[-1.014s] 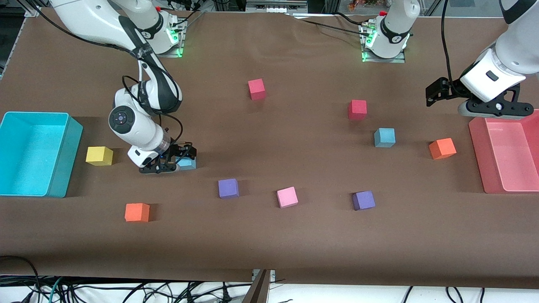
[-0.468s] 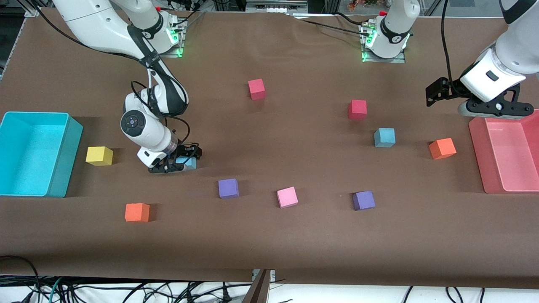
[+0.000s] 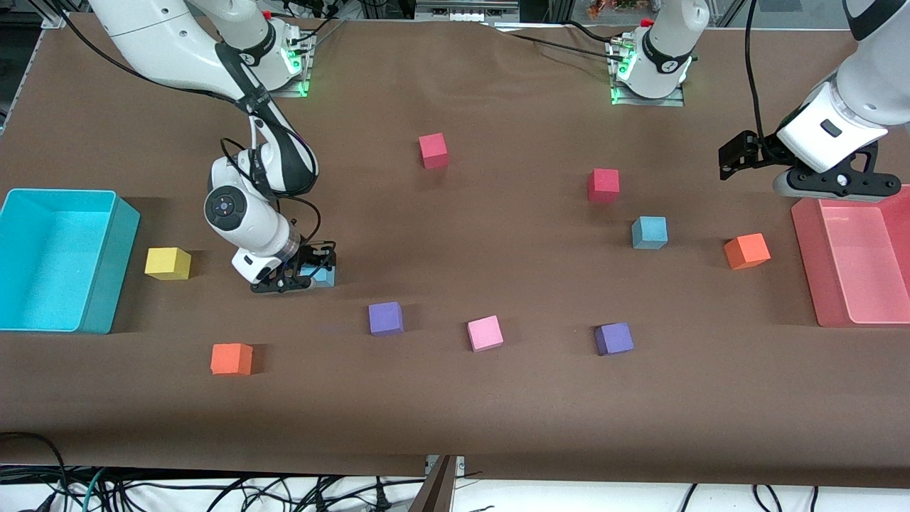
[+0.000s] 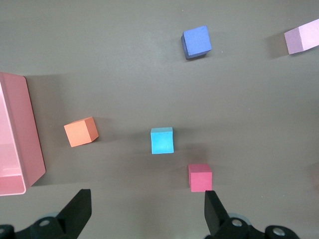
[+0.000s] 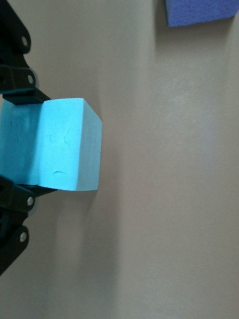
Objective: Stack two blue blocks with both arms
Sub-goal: 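Carry the light blue cube with the right gripper and set it down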
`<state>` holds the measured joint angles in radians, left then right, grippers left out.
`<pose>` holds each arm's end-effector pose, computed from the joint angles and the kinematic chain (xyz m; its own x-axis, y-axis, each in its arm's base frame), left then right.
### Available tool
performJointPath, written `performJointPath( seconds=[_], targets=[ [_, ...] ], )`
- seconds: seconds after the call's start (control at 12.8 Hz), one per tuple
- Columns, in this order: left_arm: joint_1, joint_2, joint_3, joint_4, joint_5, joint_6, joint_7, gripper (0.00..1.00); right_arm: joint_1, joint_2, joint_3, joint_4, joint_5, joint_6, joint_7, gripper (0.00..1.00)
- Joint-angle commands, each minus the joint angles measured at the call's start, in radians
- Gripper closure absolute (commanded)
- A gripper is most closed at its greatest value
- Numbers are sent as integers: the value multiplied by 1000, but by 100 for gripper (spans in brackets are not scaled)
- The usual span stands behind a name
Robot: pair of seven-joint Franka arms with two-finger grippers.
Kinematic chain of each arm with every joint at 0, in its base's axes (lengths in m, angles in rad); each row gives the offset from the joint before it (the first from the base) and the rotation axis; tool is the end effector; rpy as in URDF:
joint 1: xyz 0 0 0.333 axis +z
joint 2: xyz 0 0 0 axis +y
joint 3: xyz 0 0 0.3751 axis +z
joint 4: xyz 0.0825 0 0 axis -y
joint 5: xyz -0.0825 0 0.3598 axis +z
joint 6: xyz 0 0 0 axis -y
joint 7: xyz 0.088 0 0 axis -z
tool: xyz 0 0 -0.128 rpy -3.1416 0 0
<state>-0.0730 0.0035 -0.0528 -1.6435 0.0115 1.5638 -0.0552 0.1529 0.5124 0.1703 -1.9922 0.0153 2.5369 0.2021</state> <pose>0.5219 -0.0645 0.6278 0.9941 -0.0701 -0.0823 -0.0716 -0.9973 -0.0158 0.5985 0.1927 0.2584 0.9963 0.0846 0.0180 0.0859 -0.9915 -0.0978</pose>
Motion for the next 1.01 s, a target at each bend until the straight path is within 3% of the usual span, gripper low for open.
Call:
performJointPath(
  seconds=[0.0,0.16,0.47,0.7,0.78,0.94],
  targets=[
    [-5,-2,8,16,-25,-21,9,0,2,-23,21,36,-17,-26,-12,64],
    [-5,-2,8,16,-25,-22,9,0,49,-17,52,123,-6,-59,6,64],
    [-5,-2,8,16,-25,-22,9,0,225,116,43,511,-32,-416,236,64],
    [-5,-2,8,16,-25,-22,9,0,467,303,-95,845,-28,-584,405,64],
    [-5,-2,8,16,-25,-22,9,0,517,372,-109,944,-26,-605,456,64],
    [-5,-2,8,16,-25,-22,9,0,559,440,-101,992,-23,-532,540,64]
  ],
)
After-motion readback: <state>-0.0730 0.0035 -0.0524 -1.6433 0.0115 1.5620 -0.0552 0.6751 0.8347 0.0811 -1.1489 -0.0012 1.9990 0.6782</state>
